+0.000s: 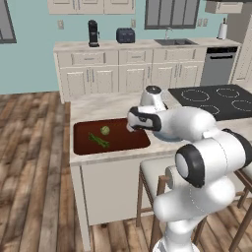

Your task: Create a steak meal by picking up the steak and asparagus from the tray and placing them on the plate. Leave the tomato on the tray.

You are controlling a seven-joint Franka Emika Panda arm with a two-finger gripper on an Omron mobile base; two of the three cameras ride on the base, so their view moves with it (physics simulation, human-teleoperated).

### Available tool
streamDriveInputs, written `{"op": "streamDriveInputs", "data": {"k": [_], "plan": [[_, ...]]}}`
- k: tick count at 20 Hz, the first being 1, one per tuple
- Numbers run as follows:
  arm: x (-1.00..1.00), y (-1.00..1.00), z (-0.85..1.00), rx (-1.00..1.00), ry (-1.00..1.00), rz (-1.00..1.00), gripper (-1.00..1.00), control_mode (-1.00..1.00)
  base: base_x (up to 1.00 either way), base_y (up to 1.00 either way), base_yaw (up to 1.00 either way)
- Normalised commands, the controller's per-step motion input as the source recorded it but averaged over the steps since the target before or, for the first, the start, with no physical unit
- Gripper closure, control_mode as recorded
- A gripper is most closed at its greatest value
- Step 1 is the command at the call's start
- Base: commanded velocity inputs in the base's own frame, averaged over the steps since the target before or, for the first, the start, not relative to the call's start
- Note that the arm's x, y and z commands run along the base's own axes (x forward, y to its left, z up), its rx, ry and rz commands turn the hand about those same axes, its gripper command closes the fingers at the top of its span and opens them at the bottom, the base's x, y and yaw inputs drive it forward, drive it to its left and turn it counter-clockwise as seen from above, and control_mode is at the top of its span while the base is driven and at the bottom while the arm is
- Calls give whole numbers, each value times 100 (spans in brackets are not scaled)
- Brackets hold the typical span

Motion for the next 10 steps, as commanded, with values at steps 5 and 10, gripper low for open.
{"op": "streamDriveInputs", "data": {"k": [5, 10], "plan": [[-8, 100, -1, 0, 0, 3, -100, -100, 0, 0, 0], [0, 98, -2, 0, 1, 2, -100, -100, 0, 0, 0]]}}
